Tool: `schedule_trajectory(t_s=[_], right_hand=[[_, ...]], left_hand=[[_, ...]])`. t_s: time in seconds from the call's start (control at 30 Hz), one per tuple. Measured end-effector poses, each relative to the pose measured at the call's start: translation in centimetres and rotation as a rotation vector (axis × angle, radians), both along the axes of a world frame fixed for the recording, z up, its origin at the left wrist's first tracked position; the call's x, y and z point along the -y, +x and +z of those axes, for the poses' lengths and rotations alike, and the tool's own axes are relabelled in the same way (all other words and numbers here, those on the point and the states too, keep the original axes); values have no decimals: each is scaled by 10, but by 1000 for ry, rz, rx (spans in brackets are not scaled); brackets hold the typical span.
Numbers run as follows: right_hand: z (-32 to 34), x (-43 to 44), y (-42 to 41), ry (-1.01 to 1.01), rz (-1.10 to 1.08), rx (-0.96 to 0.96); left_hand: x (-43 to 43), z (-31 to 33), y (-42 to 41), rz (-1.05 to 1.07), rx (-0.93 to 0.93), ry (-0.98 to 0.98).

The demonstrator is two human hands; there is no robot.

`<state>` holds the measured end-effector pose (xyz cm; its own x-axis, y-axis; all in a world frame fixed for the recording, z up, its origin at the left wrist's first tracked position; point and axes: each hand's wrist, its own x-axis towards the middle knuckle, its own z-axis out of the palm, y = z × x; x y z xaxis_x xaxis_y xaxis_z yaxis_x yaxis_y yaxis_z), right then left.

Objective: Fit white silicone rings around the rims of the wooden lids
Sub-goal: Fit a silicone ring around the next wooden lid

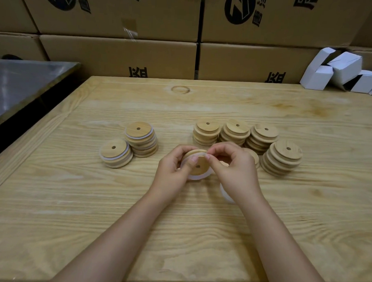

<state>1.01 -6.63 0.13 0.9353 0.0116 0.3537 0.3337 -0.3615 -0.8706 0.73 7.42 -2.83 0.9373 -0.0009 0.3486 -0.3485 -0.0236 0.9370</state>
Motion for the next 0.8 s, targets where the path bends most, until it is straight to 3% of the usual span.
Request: schedule_trajectory(t_s=[0.2, 0.53, 0.8], right_hand=[[-1, 0, 0, 45, -24, -49], [2, -1, 2, 206, -1, -192], [-1, -3, 1, 159, 22, -177]], left_hand=[[1, 0, 2, 1, -106, -212], [1, 6, 2, 39, -177, -383], [0, 8, 4, 32, -253, -519]])
